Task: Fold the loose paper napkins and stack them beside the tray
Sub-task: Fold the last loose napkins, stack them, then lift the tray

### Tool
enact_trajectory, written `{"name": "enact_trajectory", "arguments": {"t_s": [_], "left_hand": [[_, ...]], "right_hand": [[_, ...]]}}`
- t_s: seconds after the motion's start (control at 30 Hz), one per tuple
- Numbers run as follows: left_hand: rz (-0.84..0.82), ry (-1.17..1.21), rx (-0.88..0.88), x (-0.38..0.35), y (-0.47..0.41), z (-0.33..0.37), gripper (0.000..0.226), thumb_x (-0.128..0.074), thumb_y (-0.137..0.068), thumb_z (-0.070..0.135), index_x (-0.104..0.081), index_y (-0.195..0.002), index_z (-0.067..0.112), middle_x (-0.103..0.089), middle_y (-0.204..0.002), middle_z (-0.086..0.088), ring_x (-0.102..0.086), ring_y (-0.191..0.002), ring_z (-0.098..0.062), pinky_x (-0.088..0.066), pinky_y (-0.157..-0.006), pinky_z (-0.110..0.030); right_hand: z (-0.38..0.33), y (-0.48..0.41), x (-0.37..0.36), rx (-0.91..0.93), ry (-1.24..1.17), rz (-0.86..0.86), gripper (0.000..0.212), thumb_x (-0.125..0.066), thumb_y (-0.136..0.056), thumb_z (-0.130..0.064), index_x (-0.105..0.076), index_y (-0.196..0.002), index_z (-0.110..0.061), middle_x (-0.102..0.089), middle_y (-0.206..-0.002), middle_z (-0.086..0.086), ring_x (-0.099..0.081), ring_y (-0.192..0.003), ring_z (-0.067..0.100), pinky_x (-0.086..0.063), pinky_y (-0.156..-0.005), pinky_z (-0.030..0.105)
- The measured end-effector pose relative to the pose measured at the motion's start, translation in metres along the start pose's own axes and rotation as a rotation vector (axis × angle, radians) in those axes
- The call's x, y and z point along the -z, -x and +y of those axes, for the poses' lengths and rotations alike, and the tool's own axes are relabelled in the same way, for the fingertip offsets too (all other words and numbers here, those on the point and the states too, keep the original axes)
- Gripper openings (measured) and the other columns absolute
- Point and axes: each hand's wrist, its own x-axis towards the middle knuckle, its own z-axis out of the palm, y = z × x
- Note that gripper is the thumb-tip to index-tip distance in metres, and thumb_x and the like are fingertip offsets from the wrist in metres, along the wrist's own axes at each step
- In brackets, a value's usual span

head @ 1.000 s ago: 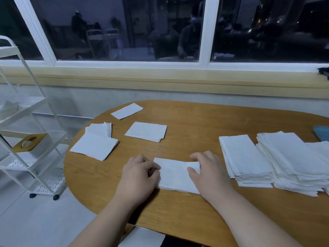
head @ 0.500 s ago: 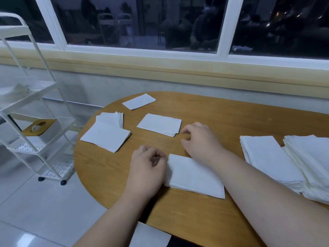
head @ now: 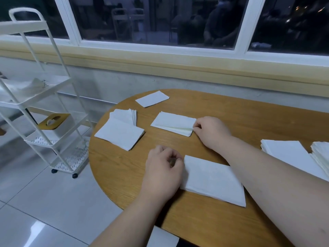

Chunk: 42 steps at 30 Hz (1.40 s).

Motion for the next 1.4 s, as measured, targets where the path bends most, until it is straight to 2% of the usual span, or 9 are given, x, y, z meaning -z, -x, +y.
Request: {"name": "enact_trajectory", "arguments": {"t_s": [0.17, 0.33, 0.43, 0.67, 0.9, 1.03, 1.13, 1.27, 1.4], "left_hand": [[0.019, 0.004, -0.019, 0.0, 0.0, -0.001, 0.015, -0.061, -0.088, 0.019, -0.064, -0.082, 0.033, -0.052, -0.096, 0.018, -0.043, -0.107, -0.002, -0.043, -0.091, -0.027], [0.029, 0.05, -0.057, 0.003, 0.003, -0.001, 0.039, -0.063, -0.09, 0.022, -0.051, -0.122, 0.042, -0.042, -0.128, 0.024, -0.034, -0.129, -0.001, -0.038, -0.09, -0.011], [0.022, 0.129, -0.082, 0.005, 0.006, 0.004, 0.056, -0.065, -0.093, 0.025, -0.039, -0.139, 0.043, -0.036, -0.134, 0.031, -0.028, -0.133, 0.005, -0.027, -0.094, 0.003], [-0.095, 0.343, -0.075, 0.013, 0.021, 0.009, 0.079, -0.067, -0.077, 0.054, -0.022, -0.139, 0.073, -0.056, -0.136, 0.025, -0.054, -0.126, 0.002, -0.046, -0.102, -0.03], [-0.13, 0.27, -0.082, 0.017, 0.027, 0.014, 0.067, -0.068, -0.094, 0.02, -0.04, -0.133, 0.066, -0.059, -0.117, 0.044, -0.058, -0.1, 0.016, -0.043, -0.084, -0.005], [-0.21, 0.176, -0.096, 0.013, 0.023, 0.009, 0.03, -0.072, -0.091, 0.02, -0.075, -0.102, 0.048, -0.069, -0.104, 0.026, -0.062, -0.098, 0.001, -0.042, -0.083, -0.02], [-0.246, 0.172, -0.059, 0.012, 0.022, 0.009, 0.026, -0.072, -0.083, 0.035, -0.074, -0.105, 0.048, -0.068, -0.105, 0.02, -0.062, -0.096, -0.004, -0.044, -0.082, -0.023], [-0.241, 0.09, -0.062, 0.012, 0.021, 0.01, 0.033, -0.074, -0.088, 0.023, -0.07, -0.112, 0.044, -0.064, -0.099, 0.012, -0.058, -0.086, -0.002, -0.041, -0.075, -0.01], [-0.193, 0.008, -0.095, 0.01, 0.021, 0.013, 0.028, -0.071, -0.088, 0.018, -0.073, -0.108, 0.037, -0.06, -0.094, 0.015, -0.055, -0.087, 0.005, -0.038, -0.075, -0.006]], "right_hand": [[-0.004, 0.021, 0.026, -0.067, -0.235, 0.141, 0.015, -0.053, -0.097, -0.026, -0.065, -0.088, -0.029, -0.062, -0.101, -0.01, -0.057, -0.087, 0.013, -0.049, -0.072, 0.033], [-0.01, 0.075, 0.069, -0.065, -0.64, 0.25, 0.014, -0.06, -0.091, -0.02, -0.062, -0.079, -0.024, -0.068, -0.08, -0.014, -0.059, -0.071, 0.007, -0.047, -0.065, 0.031], [-0.012, 0.108, 0.087, -0.043, -0.799, 0.234, 0.014, -0.058, -0.091, -0.015, -0.061, -0.078, -0.018, -0.055, -0.064, 0.005, -0.047, -0.059, 0.013, -0.038, -0.059, 0.033], [-0.015, 0.161, 0.091, -0.139, -1.155, 0.053, 0.023, -0.048, -0.094, -0.003, -0.056, -0.074, -0.012, -0.049, -0.069, 0.01, -0.047, -0.064, 0.024, -0.042, -0.06, 0.037], [0.001, 0.171, 0.066, -0.355, -1.184, 0.09, 0.017, -0.048, -0.095, -0.013, -0.055, -0.079, -0.014, -0.058, -0.073, 0.01, -0.053, -0.063, 0.025, -0.043, -0.058, 0.039], [0.008, 0.176, 0.051, -0.38, -1.17, 0.119, 0.008, -0.062, -0.092, -0.026, -0.061, -0.1, -0.024, -0.069, -0.08, 0.009, -0.063, -0.067, 0.023, -0.046, -0.062, 0.039], [0.015, 0.179, 0.042, -0.34, -0.923, 0.162, 0.026, -0.066, -0.09, -0.022, -0.053, -0.107, -0.037, -0.068, -0.077, 0.011, -0.06, -0.059, 0.024, -0.043, -0.058, 0.036], [0.024, 0.179, 0.035, -0.305, -0.585, 0.213, 0.022, -0.061, -0.092, -0.028, -0.049, -0.108, -0.038, -0.05, -0.062, 0.0, -0.046, -0.049, 0.01, -0.038, -0.051, 0.029], [0.024, 0.179, 0.03, -0.241, -0.429, 0.205, 0.019, -0.059, -0.095, -0.035, -0.05, -0.111, -0.038, -0.052, -0.069, -0.001, -0.054, -0.061, 0.014, -0.045, -0.057, 0.034]]}}
